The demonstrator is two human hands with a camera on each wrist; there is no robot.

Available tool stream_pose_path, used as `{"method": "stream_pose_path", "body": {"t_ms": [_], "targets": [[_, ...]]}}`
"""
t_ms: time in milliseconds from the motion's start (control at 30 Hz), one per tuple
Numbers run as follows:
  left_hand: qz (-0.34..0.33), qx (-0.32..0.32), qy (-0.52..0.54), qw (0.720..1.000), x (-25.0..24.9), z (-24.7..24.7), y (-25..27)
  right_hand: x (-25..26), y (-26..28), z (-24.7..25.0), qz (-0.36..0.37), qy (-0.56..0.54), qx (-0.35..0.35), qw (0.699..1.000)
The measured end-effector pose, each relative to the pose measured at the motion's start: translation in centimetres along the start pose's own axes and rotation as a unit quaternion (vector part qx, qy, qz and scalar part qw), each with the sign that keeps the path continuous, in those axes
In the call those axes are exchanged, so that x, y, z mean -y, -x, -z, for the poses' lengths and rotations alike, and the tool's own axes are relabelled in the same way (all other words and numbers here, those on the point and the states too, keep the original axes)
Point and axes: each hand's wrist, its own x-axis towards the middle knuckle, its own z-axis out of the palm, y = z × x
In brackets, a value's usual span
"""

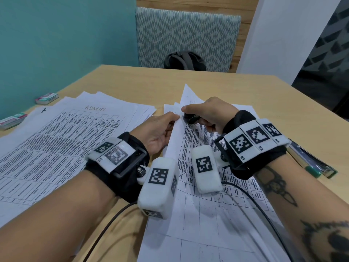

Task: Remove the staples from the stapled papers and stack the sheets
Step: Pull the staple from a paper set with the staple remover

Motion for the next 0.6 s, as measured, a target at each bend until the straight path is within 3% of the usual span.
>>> {"method": "stream_pose_path", "body": {"t_ms": [167, 333, 600], "targets": [[0.005, 0.011, -0.014, 1.000, -0.2, 0.2, 0.1, 0.3, 0.1, 0.3, -0.007, 0.001, 0.012, 1.000], [0.010, 0.057, -0.093, 0.994, -0.3, 0.9, 0.2, 0.7, 0.5, 0.4, -0.002, 0.048, 0.044, 0.998], [0.021, 0.067, -0.071, 0.995, -0.2, 1.0, -0.1, 0.5, 0.2, 0.5, 0.008, 0.045, 0.053, 0.998]]}}
